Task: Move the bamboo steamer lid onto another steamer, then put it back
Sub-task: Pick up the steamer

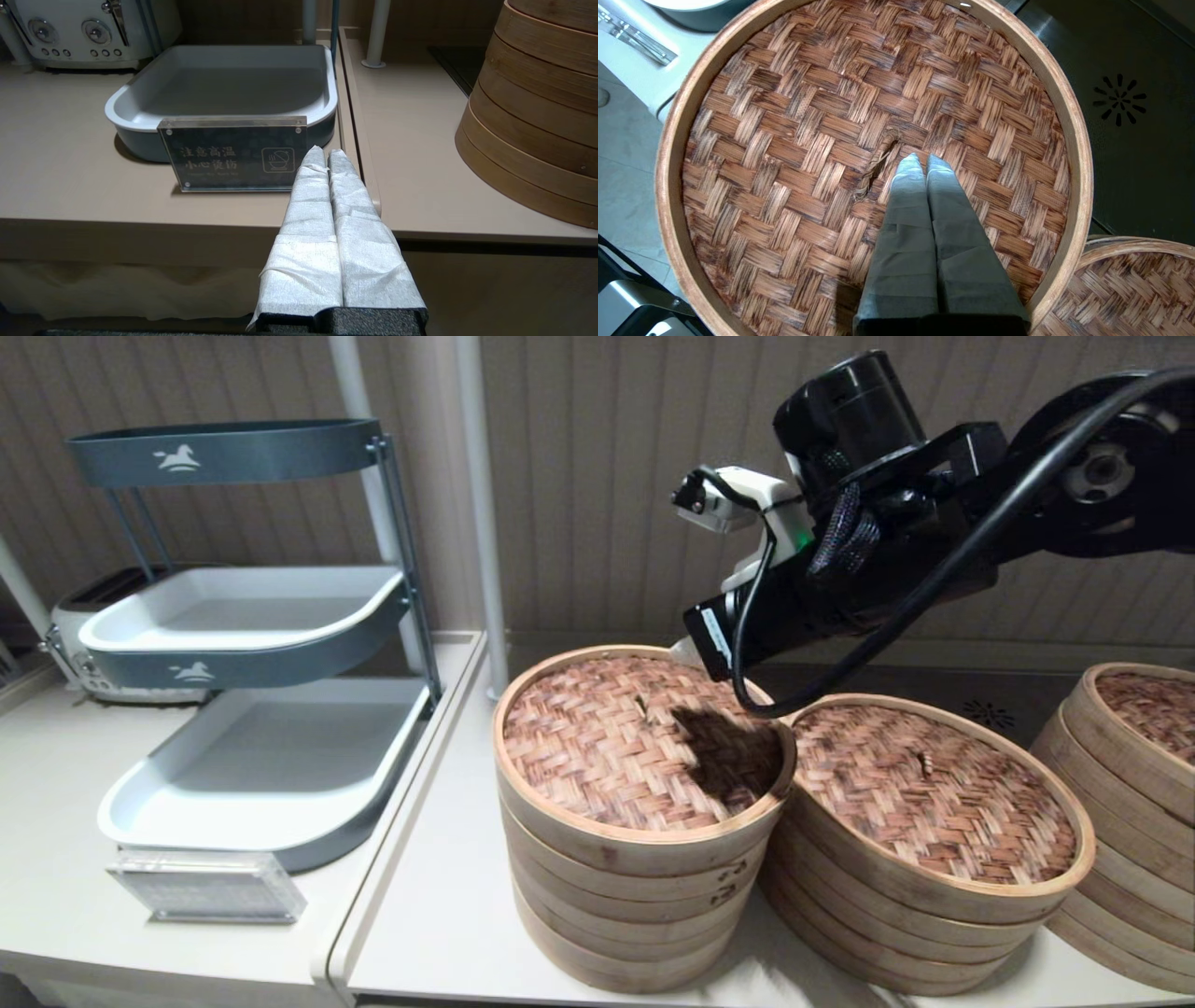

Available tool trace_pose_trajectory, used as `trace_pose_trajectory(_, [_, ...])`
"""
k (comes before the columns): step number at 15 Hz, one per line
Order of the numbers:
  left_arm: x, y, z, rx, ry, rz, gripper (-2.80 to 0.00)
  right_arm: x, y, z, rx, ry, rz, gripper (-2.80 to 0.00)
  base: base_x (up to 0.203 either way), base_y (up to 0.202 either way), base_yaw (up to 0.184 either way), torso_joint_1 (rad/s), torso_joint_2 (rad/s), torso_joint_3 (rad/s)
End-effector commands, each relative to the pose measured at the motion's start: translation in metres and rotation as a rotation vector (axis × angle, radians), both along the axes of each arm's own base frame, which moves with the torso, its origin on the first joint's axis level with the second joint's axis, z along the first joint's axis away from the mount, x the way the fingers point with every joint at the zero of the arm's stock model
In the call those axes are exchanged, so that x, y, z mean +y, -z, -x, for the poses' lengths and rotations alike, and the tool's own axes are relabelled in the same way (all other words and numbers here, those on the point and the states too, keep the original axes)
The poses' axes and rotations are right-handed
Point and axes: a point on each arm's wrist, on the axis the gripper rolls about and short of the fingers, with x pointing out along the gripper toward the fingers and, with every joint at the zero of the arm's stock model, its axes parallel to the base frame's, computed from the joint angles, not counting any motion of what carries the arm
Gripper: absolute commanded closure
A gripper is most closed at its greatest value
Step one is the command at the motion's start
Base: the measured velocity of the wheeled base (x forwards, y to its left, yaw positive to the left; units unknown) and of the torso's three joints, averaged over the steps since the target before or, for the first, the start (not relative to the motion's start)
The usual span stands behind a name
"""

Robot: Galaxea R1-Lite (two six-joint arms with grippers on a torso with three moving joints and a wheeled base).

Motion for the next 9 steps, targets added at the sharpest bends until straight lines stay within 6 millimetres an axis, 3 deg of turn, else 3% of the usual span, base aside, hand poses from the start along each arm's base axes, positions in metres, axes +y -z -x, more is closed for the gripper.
trace_pose_trajectory(1, [0.0, 0.008, -0.002, 0.027, 0.0, 0.0, 0.0, 0.003, 0.006, -0.003, 0.013, -0.005, 0.015, 0.0, 0.0, 0.0, 0.0, 0.0, 0.0, 0.0])
trace_pose_trajectory(2, [0.0, 0.008, -0.002, 0.027, 0.0, 0.0, 0.0, 0.005, 0.007, -0.004, 0.014, -0.007, 0.019, -2.8, 0.0, 0.0, 0.0, 0.0, 0.0, 0.0])
trace_pose_trajectory(9, [0.0, 0.008, -0.002, 0.027, 0.0, 0.0, 0.0, 0.023, 0.023, -0.008, 0.025, -0.006, 0.067, -2.8, 0.0, 0.0, 0.0, 0.0, 0.0, 0.0])
